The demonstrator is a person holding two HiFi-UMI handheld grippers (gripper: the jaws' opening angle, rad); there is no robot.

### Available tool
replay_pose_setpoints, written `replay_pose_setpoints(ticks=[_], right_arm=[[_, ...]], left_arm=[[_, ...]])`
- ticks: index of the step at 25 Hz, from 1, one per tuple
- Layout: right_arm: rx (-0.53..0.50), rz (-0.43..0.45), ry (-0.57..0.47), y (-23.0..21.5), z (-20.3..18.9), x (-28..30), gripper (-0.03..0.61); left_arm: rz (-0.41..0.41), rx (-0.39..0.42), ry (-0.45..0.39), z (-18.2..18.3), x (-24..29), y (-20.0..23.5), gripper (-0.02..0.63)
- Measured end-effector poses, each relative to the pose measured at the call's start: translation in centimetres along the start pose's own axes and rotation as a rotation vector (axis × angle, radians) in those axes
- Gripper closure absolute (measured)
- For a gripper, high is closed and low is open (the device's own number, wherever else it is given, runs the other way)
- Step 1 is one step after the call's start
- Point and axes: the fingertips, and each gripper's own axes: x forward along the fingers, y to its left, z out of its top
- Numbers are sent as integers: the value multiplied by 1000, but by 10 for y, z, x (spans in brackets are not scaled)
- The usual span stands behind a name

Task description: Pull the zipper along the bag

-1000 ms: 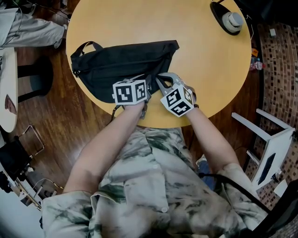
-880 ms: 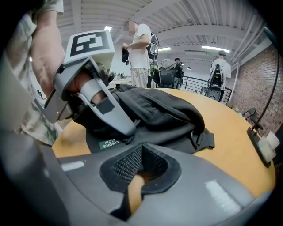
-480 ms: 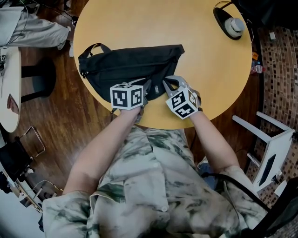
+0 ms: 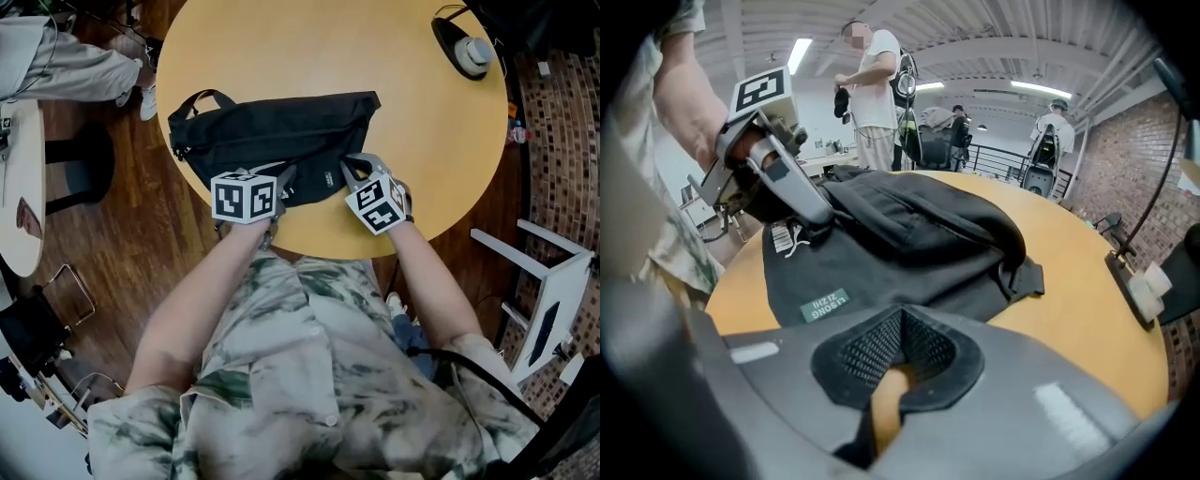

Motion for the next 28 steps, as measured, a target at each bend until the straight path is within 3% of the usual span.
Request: replay_pose_setpoints(ticks=[9, 28], right_arm=[[49, -70, 42, -4, -2, 0, 576], [155, -243, 106, -11, -4, -2, 577]], left_arm=[[-62, 26, 8, 0, -32, 21, 586], [5, 87, 44, -4, -110, 131, 584]])
